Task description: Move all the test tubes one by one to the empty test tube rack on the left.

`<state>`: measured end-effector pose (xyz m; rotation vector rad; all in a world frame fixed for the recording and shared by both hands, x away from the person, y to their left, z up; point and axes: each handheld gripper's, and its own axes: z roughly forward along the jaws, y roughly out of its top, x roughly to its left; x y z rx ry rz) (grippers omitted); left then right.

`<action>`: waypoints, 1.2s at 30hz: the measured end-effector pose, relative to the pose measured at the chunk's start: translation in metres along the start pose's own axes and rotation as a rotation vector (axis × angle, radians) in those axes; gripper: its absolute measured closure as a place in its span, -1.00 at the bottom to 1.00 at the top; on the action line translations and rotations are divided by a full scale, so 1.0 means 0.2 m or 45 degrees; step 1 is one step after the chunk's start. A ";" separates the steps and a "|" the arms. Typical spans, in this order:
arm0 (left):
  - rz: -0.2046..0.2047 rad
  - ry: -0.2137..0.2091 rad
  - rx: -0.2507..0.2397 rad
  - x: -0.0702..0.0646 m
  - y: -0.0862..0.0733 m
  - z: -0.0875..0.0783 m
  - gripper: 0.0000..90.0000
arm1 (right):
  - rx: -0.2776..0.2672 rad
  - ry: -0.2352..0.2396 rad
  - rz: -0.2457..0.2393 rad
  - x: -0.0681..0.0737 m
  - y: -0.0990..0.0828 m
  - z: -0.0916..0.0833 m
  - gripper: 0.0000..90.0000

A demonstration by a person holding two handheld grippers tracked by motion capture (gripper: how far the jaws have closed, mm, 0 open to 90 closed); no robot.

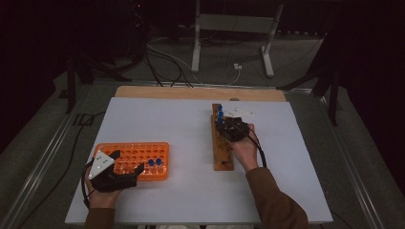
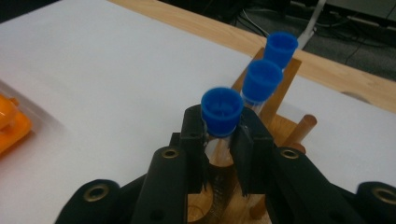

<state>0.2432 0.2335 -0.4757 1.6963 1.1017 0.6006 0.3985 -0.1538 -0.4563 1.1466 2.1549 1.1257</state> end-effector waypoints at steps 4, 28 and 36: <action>0.001 0.000 0.005 0.00 0.00 0.00 -0.98 | -0.007 0.003 0.029 -0.01 -0.01 0.01 0.69; -0.001 0.001 0.015 0.00 -0.01 0.00 -0.98 | -0.055 0.050 0.015 -0.05 0.05 -0.10 0.71; -0.001 0.005 0.015 -0.01 -0.01 0.00 -0.98 | -0.078 0.061 -0.007 -0.05 0.10 -0.16 0.71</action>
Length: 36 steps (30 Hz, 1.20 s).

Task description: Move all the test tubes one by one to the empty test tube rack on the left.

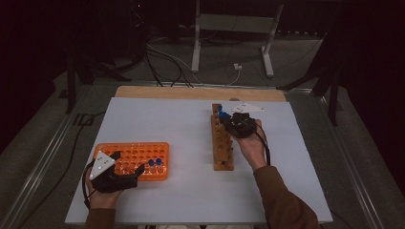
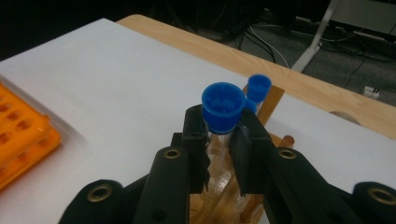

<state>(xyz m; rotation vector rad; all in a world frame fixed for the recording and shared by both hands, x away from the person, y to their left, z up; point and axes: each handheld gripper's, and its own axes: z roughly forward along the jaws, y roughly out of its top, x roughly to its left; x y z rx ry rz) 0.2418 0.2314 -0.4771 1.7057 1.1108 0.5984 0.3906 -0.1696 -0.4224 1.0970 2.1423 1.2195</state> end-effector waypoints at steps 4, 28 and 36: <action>0.001 0.000 0.000 0.00 0.00 0.00 -0.98 | -0.005 -0.002 -0.012 0.00 0.02 -0.02 0.71; -0.007 0.015 -0.083 0.00 0.12 0.00 -0.98 | -0.046 0.079 -0.063 0.07 0.15 -0.09 0.71; 0.025 0.007 -0.078 -0.04 0.16 0.03 -0.98 | -0.005 0.153 -0.116 0.18 0.14 -0.05 0.71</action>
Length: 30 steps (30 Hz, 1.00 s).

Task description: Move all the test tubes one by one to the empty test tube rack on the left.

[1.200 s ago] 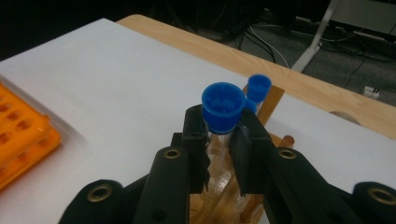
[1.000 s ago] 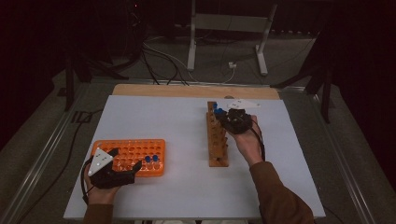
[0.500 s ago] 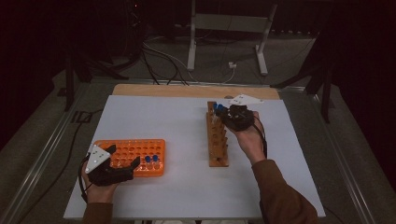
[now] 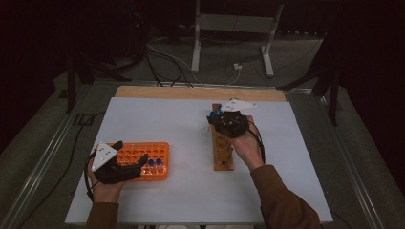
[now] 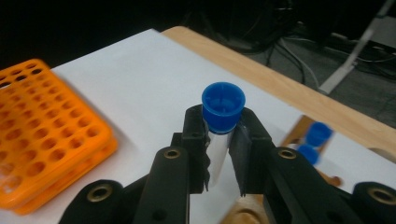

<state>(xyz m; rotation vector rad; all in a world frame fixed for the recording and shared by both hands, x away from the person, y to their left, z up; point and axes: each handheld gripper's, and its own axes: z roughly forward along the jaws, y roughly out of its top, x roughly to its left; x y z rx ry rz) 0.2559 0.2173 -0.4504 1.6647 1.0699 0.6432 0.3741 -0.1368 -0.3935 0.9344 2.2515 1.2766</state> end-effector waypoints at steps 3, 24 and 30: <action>0.014 -0.014 0.000 -0.02 0.01 0.01 -0.98 | 0.009 0.032 -0.019 0.05 0.01 0.02 0.71; 0.074 -0.108 -0.001 -0.17 0.11 0.11 -0.94 | 0.016 0.271 -0.076 0.34 0.11 0.11 0.71; 0.102 -0.097 -0.017 -0.22 0.16 0.14 -0.72 | 0.007 0.320 -0.064 0.38 0.15 0.10 0.70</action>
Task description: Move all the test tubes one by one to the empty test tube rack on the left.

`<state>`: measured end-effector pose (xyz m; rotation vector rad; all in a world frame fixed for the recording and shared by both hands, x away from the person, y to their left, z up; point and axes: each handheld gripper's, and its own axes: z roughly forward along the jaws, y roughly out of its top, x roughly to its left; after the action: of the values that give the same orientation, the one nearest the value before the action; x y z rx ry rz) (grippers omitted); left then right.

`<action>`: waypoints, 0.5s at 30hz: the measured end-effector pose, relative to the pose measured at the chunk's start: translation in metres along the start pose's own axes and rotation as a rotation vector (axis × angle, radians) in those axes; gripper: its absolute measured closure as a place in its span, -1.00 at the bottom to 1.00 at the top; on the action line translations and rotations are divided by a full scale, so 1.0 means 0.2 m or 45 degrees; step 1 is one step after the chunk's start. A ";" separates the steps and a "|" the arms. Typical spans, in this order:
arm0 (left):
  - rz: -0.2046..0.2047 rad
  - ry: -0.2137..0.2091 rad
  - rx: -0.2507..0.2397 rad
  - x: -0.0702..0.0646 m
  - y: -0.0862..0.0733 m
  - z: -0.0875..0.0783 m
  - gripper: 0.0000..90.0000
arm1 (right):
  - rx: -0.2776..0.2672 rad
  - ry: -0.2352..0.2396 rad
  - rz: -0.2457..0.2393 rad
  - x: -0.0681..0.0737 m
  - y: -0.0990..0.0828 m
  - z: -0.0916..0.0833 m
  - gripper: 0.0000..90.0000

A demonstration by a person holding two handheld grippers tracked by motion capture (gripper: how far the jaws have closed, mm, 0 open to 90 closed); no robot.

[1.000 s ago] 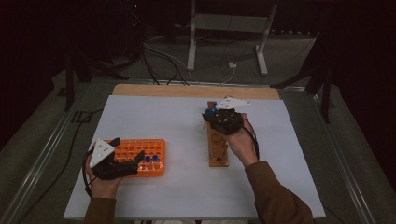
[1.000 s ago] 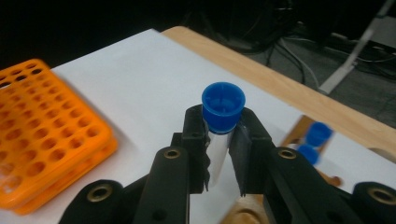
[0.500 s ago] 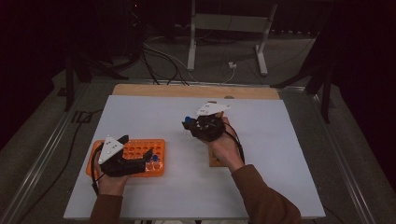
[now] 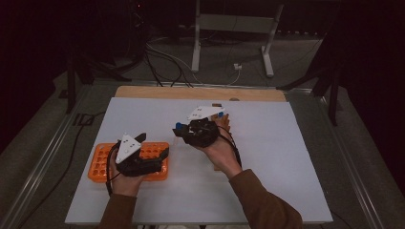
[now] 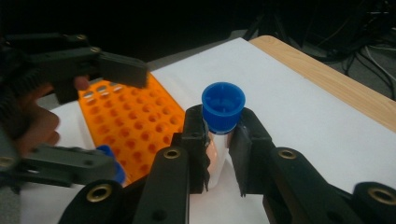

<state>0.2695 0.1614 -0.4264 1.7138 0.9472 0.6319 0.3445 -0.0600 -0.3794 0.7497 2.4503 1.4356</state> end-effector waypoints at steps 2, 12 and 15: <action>0.020 0.002 -0.002 -0.02 0.01 0.01 -0.61 | -0.003 0.018 0.004 0.01 0.01 0.00 0.70; 0.063 -0.008 0.026 -0.08 0.06 0.07 0.23 | -0.014 0.077 0.019 0.05 0.02 0.00 0.70; 0.068 -0.019 0.033 -0.08 0.06 0.09 0.40 | -0.012 0.089 0.022 0.05 0.03 0.00 0.70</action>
<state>0.2779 0.1376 -0.4203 1.7691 0.9055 0.6435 0.3378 -0.0525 -0.3738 0.7323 2.4926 1.5026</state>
